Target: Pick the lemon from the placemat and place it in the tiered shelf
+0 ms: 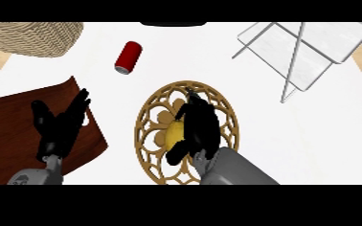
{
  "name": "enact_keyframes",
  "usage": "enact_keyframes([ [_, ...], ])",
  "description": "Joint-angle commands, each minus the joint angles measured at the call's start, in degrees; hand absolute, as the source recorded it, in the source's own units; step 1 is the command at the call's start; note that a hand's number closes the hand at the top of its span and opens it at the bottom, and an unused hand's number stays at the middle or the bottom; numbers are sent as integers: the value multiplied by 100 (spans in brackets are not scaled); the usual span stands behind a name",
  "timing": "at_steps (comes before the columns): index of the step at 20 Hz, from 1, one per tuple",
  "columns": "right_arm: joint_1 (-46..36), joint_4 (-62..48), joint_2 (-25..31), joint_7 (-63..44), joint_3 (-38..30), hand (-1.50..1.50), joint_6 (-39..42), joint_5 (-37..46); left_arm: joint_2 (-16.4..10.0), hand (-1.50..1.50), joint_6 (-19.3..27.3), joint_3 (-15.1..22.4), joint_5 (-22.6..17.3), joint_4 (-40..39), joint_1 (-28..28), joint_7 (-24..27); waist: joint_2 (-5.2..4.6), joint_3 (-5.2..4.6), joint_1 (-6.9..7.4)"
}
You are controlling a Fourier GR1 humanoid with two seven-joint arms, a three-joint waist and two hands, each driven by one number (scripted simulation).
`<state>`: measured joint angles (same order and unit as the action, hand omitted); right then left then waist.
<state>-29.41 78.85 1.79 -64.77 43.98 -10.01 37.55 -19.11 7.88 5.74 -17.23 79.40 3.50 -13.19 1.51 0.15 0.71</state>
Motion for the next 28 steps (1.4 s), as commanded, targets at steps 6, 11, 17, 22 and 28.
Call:
enact_keyframes([
  [6,-569,-75,-171,-751,20,150,-412,240,70,0,-55,-73,21,-277,162,-340,-147,-16,-52],
  [11,-1278,-1329,-115,-880,-1858,150,-955,370,96,0,-67,-31,28,-116,-125,-193,-221,-20,21],
  [17,-2864,-1926,-176,-1477,-2289,150,-1218,1557,52,0,-180,-53,23,-106,-26,-206,-160,-32,105],
  [22,-3928,-2070,-86,-2028,-2707,150,-634,2538,220,0,13,-1,150,-239,-160,-162,-95,-41,-61],
  [28,-4898,-2470,12,-2043,-3607,150,0,3111,156,0,-36,-120,137,-269,-68,-132,-103,-35,-119],
])
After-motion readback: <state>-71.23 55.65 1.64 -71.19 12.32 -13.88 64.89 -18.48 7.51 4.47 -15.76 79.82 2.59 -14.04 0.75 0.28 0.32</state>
